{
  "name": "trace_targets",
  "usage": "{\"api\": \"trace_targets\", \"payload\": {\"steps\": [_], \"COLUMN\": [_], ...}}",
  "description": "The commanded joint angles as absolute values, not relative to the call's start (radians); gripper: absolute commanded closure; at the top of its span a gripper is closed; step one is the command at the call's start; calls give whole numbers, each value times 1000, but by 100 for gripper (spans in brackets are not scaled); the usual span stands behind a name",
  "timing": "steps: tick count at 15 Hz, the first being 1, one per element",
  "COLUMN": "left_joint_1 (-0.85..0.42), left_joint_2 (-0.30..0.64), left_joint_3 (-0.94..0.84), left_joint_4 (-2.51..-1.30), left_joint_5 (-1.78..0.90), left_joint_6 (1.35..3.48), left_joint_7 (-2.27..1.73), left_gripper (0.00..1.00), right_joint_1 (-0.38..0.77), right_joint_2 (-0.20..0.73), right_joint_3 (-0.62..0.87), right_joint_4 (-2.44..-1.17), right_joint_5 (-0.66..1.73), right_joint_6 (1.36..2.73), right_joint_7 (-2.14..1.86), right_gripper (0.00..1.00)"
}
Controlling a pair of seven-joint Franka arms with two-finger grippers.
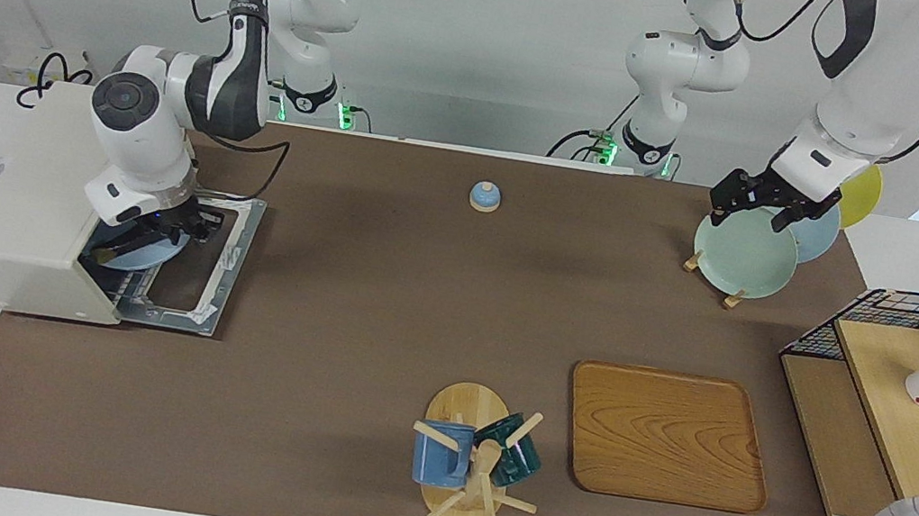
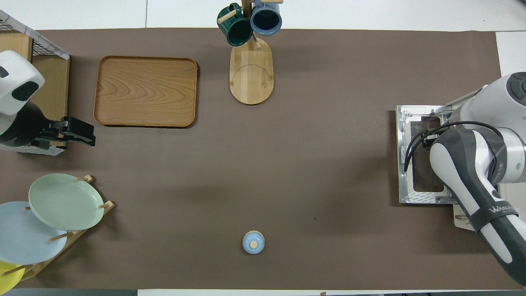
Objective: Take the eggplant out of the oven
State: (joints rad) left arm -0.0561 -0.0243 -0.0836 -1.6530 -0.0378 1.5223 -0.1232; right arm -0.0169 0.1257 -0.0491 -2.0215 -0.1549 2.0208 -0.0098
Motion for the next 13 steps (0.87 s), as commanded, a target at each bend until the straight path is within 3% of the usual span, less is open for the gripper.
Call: {"api": "trace_targets", "payload": {"steps": [1,6,13], "left_joint_1": [-49,-49,-49], "left_joint_2": [-28,-28,-28], "left_joint_3": [-86,-87,-86], "left_joint_4": [-1646,-1646,-1646], "left_joint_5": [-21,-21,-21], "left_joint_6": [1509,1509,1509], "left_joint_7": [-118,-117,-118], "left_gripper": [0,0,0], "right_joint_1": [-35,-51,-51], "right_joint_2": [101,95,81], "right_joint_3": [-44,-48,-48], "right_joint_4": [-2040,-2049,-2109], "right_joint_5": [-160,-155,-155], "right_joint_6": [2002,2006,2085], "right_joint_7": [-35,-35,-54], "right_gripper": [60,62,84]}}
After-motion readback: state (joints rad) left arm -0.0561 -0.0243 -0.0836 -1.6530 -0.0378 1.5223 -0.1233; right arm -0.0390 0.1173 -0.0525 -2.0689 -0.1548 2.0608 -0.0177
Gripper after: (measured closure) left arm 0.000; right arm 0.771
